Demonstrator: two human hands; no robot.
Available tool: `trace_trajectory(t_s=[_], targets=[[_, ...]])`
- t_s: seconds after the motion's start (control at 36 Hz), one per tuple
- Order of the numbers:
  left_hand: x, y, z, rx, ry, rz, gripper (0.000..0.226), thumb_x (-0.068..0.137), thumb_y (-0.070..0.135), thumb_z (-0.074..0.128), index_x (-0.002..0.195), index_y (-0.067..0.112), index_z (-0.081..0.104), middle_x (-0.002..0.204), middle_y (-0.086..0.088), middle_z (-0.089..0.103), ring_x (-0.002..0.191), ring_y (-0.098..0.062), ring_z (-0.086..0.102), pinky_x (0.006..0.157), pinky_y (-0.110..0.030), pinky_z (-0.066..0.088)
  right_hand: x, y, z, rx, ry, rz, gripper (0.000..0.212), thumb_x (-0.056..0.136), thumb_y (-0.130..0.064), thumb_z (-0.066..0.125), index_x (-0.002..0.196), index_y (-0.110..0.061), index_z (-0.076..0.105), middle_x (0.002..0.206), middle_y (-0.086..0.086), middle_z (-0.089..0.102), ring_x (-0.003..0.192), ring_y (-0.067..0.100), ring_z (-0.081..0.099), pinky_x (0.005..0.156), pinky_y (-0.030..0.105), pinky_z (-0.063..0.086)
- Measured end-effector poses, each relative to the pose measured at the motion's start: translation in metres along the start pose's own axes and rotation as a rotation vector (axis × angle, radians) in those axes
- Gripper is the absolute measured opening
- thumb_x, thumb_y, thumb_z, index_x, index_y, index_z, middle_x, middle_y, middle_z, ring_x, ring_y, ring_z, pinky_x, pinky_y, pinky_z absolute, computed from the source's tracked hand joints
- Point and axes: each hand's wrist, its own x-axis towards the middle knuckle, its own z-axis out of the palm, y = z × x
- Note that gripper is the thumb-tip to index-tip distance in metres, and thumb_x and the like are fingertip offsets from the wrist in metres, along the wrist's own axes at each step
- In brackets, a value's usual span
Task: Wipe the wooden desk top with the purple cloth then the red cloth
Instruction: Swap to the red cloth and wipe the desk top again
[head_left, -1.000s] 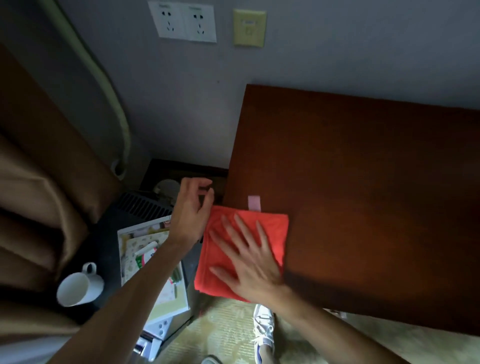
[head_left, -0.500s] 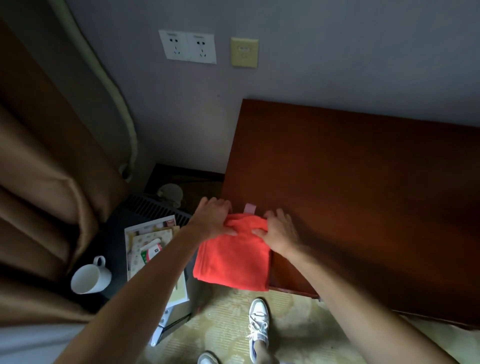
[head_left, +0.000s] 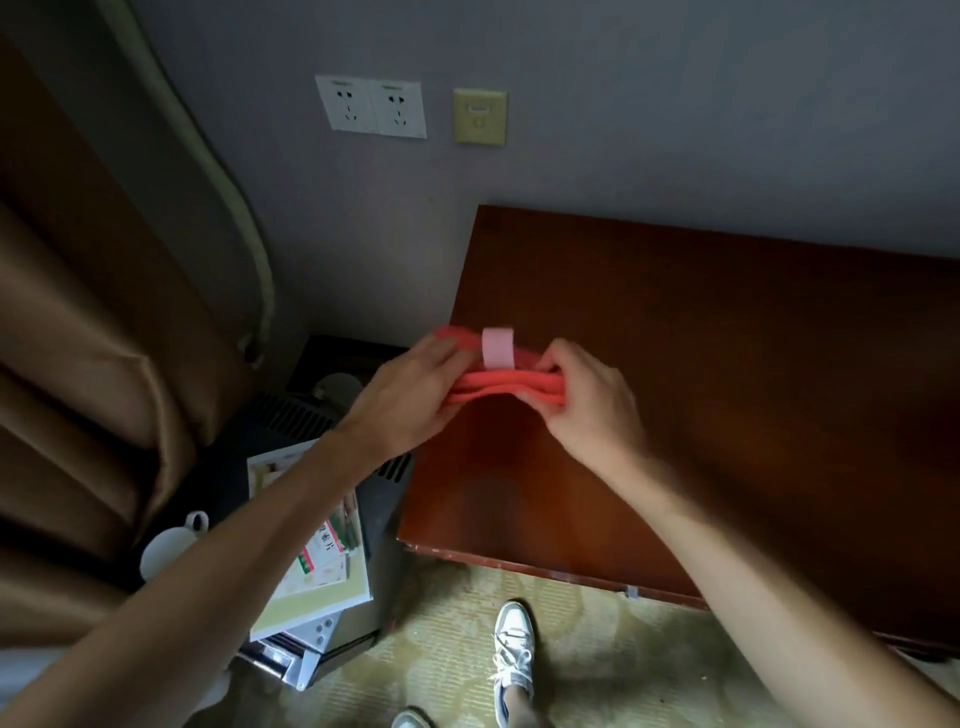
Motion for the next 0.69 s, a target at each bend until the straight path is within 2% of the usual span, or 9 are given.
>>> trace_trajectory(t_s=[0.06,0.14,0.25,0.33,0.44,0.53,0.58,0.64,0.69], targets=[[-0.017,0.004,0.020,0.029,-0.051,-0.008,0.050,0.076,0.011,0.074,0.123,0.010,0.058,0.111,-0.015,0.055,0.099,-0.036,0.060,0.072,-0.044,0.059,-0.016,0.010,0.018,-0.085,0.014,-0.048,0.032,0.079,-0.029,0.085,0.096,-0.026,0.059,0.101,-0.008,0.065,0.091,0.023,0.063,0.074,0.037,0.042],[-0.048,0.010,0.056,0.045,-0.180,-0.045,0.053,0.077,0.016,0.072,0.128,0.017,0.058,0.120,-0.015,0.054,0.102,-0.035,0.061,0.072,-0.042,0.059,-0.048,0.028,0.055,-0.175,-0.087,-0.067,0.034,0.074,-0.025,0.084,0.095,-0.028,0.058,0.102,-0.008,0.061,0.095,0.026,0.063,0.077,0.041,0.042],[-0.090,0.016,0.077,-0.010,-0.365,-0.051,0.057,0.081,0.051,0.065,0.134,0.033,0.052,0.142,-0.006,0.049,0.125,-0.026,0.053,0.085,-0.041,0.055,-0.097,0.049,0.087,-0.309,-0.311,-0.169,0.037,0.078,-0.056,0.072,0.101,-0.029,0.063,0.118,-0.006,0.058,0.102,0.022,0.061,0.080,0.042,0.048],[-0.104,0.003,0.069,-0.063,-0.266,-0.119,0.045,0.090,0.060,0.051,0.123,0.032,0.061,0.135,0.001,0.054,0.117,-0.020,0.057,0.087,-0.041,0.055,-0.095,0.051,0.086,-0.224,-0.195,-0.118,0.034,0.085,-0.061,0.053,0.092,-0.030,0.065,0.105,-0.008,0.062,0.093,0.019,0.062,0.077,0.040,0.048],[-0.112,-0.020,0.059,-0.019,-0.149,-0.291,0.036,0.093,0.041,0.043,0.103,0.018,0.067,0.107,-0.008,0.058,0.086,-0.031,0.066,0.067,-0.042,0.055,-0.053,0.037,0.104,-0.270,0.017,-0.135,0.038,0.091,-0.052,0.048,0.101,-0.021,0.067,0.102,0.002,0.062,0.093,0.027,0.061,0.076,0.041,0.047],[-0.117,-0.030,0.058,-0.069,-0.089,-0.503,0.022,0.094,0.027,0.056,0.107,0.012,0.067,0.113,-0.015,0.056,0.083,-0.039,0.066,0.064,-0.041,0.051,-0.018,0.022,0.138,-0.258,-0.044,-0.184,0.055,0.098,-0.055,0.041,0.133,-0.018,0.062,0.138,0.006,0.060,0.125,0.029,0.058,0.095,0.043,0.047],[-0.122,-0.034,0.065,-0.099,-0.069,-0.619,0.020,0.095,0.021,0.061,0.113,0.013,0.066,0.121,-0.013,0.052,0.091,-0.038,0.065,0.067,-0.035,0.042,-0.010,0.014,0.164,-0.284,-0.134,-0.164,0.070,0.100,-0.062,0.029,0.154,-0.021,0.044,0.164,0.005,0.037,0.152,0.026,0.033,0.118,0.049,0.032],[-0.126,-0.038,0.073,-0.124,-0.038,-0.655,0.021,0.096,0.020,0.060,0.116,0.014,0.065,0.123,-0.011,0.050,0.092,-0.036,0.065,0.066,-0.032,0.036,-0.012,0.010,0.182,-0.369,-0.141,-0.168,0.075,0.101,-0.064,0.022,0.162,-0.021,0.029,0.171,0.004,0.021,0.159,0.025,0.014,0.126,0.054,0.017],[-0.128,-0.041,0.080,-0.168,-0.002,-0.628,0.021,0.096,0.020,0.059,0.115,0.014,0.062,0.121,-0.010,0.048,0.089,-0.036,0.064,0.065,-0.036,0.043,-0.019,0.009,0.186,-0.399,-0.139,-0.168,0.076,0.101,-0.064,0.021,0.163,-0.021,0.024,0.172,0.005,0.016,0.160,0.025,0.009,0.127,0.054,0.011]])
